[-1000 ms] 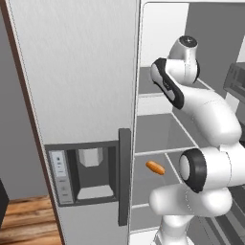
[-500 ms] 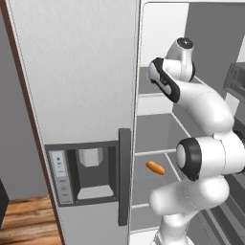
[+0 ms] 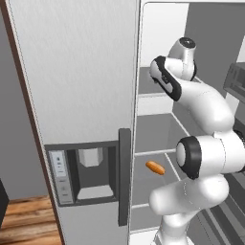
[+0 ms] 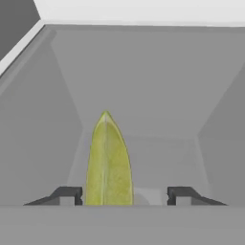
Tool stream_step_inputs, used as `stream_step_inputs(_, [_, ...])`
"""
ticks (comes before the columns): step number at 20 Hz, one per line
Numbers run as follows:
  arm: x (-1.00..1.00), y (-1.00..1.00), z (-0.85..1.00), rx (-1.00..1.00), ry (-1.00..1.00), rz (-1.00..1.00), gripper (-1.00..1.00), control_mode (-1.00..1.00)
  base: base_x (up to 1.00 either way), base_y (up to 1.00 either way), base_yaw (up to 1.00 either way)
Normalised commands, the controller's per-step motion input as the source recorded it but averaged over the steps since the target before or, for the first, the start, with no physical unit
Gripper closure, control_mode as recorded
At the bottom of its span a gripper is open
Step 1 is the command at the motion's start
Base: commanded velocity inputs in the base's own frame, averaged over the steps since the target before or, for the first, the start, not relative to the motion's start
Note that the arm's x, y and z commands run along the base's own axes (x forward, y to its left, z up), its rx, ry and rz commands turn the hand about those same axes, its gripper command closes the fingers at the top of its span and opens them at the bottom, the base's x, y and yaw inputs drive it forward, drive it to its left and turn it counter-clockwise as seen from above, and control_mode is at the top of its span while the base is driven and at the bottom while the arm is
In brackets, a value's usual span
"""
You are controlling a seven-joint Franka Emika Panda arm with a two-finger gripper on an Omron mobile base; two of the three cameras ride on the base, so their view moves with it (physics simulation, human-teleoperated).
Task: Take the lemon wedge from the fridge and place it on the plate with fish on the dining counter.
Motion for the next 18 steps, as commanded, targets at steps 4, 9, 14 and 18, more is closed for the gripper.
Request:
stream_step_inputs(4, [0.00, 0.00, 0.00, 0.00, 0.00, 0.00, 1.00, -1.00, 0.00, 0.00, 0.00])
stream_step_inputs(9, [0.02, 0.00, 0.00, 0.00, 0.00, 0.00, 1.00, -1.00, 0.00, 0.00, 0.00])
stream_step_inputs(14, [-0.66, 0.02, 0.07, 0.00, -0.14, 0.00, 1.00, -1.00, 0.00, 0.00, 0.00])
stream_step_inputs(18, [-1.00, 0.10, 0.25, 0.02, -0.10, 0.00, 1.00, -1.00, 0.00, 0.00, 0.00])
